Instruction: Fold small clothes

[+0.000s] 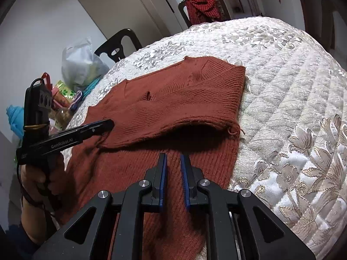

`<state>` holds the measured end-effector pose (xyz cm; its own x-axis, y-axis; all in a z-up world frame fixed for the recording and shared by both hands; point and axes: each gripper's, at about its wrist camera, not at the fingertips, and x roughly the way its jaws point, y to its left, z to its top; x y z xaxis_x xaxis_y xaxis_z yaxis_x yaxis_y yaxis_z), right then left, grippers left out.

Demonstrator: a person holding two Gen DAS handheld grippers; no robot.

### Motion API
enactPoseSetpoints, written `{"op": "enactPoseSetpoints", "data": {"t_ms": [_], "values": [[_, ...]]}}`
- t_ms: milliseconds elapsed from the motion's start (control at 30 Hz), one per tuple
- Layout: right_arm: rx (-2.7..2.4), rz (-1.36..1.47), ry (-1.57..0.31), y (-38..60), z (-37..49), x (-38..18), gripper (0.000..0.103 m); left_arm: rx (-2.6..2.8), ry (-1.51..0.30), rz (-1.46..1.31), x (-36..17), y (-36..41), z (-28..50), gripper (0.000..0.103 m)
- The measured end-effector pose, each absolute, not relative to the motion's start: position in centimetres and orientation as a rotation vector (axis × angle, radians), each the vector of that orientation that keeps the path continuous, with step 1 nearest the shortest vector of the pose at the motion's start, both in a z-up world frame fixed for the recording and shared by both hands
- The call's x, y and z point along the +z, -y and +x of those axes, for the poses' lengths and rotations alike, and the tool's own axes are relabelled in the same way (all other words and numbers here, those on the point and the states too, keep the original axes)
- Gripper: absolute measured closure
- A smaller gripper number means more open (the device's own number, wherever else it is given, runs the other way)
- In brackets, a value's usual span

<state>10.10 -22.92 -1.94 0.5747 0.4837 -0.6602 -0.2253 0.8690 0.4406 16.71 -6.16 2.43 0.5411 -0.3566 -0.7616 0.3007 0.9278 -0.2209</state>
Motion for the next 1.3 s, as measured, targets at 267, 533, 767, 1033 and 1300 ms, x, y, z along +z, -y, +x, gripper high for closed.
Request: {"op": "enactPoseSetpoints", "data": {"t_ms": [267, 533, 767, 1033, 1300], "values": [[0.428, 0.334, -0.87, 23.0, 10.3, -2.1, 0.09, -0.418, -0.864, -0.134, 4.7, 4.7, 18.8, 0.097], [0.438, 0.35, -0.872, 23.4, 10.3, -2.4, 0.09, -0.378, -0.933, -0.175, 1.5, 3.5, 20.0, 0.097], [0.429, 0.331, -0.872, 23.3, 10.1, -2.3, 0.09, -0.361, -0.896, -0.116, 2.8, 4.0, 19.9, 0.097], [0.403, 0.257, -0.852, 22.5, 9.9, -1.1, 0.09, -0.293, -0.874, -0.143, 3.2, 2.4, 19.2, 0.097], [0.335, 0.237, -0.798, 23.8, 11.7, 0.4, 0.09, -0.363, -0.888, -0.04, 2.7, 6.0, 18.7, 0.096]]}}
